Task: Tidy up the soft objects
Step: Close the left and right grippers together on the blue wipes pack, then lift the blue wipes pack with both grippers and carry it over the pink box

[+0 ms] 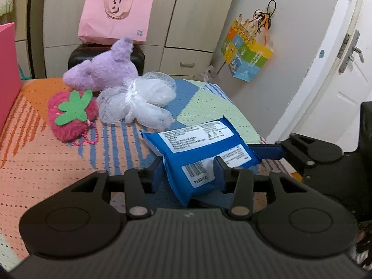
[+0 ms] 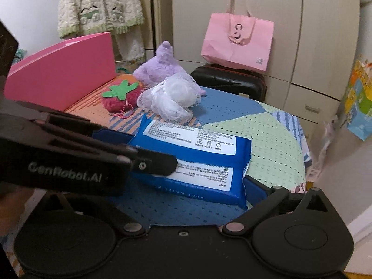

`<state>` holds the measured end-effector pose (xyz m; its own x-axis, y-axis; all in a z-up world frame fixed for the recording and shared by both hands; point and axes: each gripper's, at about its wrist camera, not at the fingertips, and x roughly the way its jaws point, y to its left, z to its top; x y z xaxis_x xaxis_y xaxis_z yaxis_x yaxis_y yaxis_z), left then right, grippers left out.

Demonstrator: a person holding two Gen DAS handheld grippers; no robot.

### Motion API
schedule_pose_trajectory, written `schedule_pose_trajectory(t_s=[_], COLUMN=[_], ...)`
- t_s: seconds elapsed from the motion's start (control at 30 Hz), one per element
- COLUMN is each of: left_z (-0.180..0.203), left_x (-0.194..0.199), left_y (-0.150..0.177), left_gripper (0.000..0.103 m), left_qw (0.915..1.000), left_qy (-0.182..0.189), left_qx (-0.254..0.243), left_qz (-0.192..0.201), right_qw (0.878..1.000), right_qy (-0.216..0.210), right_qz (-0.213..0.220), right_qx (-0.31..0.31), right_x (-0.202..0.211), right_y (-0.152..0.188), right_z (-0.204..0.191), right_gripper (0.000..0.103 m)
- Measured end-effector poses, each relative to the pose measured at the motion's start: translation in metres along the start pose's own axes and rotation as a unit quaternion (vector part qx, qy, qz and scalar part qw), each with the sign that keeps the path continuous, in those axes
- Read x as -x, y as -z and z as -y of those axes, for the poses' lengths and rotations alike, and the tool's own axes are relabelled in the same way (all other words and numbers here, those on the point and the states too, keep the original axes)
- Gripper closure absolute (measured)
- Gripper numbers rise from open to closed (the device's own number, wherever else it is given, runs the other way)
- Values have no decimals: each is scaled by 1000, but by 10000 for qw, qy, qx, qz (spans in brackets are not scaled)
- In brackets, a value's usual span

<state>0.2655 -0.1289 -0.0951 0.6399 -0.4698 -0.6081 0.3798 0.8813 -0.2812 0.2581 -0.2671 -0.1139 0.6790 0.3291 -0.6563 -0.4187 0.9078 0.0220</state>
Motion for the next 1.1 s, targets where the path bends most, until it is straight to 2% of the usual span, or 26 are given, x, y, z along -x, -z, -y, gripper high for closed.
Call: schedule_pose_trajectory(t_s=[0.27,0.53,0.9,1.1], left_z=[4,13,16,13], left_x=[11,45,97,119], left_y=[1,9,23,31], left_gripper=[51,51,51,51], left_qw=[9999,9997,9990,9988], left_qy=[137,-2,64,206], left_qx=[2,-260,-442,-429], left_qz=[-5,31,-39,-66], right_qw=[9993,9978,9979,9979], right_qy=[366,563,311,363], right_qz=[82,344,561,537], right_qx=[-63,-40,-119,1], right_x=[8,33,73,88], right_y=[3,11,25,28], right_z=[-16,-43,-75,-93], right_gripper=[0,0,0,0])
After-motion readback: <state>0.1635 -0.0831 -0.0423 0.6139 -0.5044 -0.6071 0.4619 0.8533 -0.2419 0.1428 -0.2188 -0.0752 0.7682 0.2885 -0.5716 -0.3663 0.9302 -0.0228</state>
